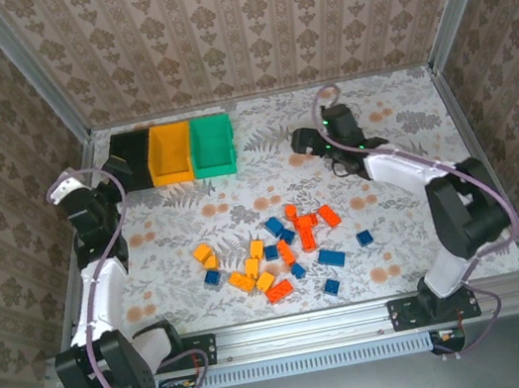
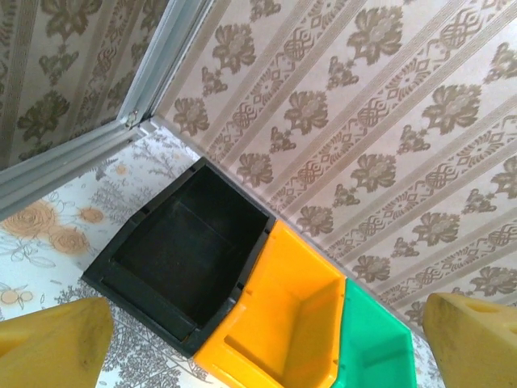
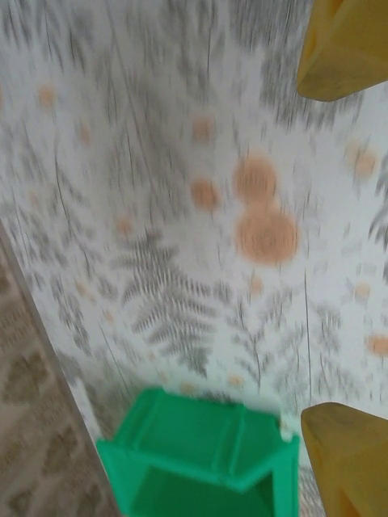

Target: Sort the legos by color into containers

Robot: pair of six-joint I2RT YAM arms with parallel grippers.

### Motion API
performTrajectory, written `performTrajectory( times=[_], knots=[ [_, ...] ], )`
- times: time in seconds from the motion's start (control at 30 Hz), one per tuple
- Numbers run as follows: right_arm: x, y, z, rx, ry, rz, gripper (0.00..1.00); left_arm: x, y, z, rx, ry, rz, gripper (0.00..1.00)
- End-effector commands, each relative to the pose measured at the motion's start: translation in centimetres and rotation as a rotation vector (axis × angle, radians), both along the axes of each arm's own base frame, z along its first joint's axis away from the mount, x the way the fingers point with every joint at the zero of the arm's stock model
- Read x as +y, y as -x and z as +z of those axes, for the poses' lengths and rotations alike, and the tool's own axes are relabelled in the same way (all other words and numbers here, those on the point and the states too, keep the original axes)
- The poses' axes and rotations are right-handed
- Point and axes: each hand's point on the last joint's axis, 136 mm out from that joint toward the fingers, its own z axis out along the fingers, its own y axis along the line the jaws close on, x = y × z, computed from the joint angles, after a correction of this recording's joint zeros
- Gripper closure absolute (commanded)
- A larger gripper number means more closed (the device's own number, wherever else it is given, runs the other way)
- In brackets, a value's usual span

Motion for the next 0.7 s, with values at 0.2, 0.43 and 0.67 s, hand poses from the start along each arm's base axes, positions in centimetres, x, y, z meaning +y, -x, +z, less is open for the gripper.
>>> performTrajectory(
  times=[0.2,0.43,0.67],
  knots=[
    [12.0,-4.8,-0.9,0.062,-0.072,0.100,0.07,1.9,0.7,-1.1,0.010,0.313,0.037,0.00],
    [16.9,-8.3,-3.4,0.115,-0.057,0.104,0.12,1.5,1.1,-0.2,-0.012,0.243,-0.019,0.00],
    [17.9,-10.4,-5.9,0.192,-0.021,0.051,0.25,0.7,0.8,2.1,-0.085,0.217,-0.081,0.00]
  ],
)
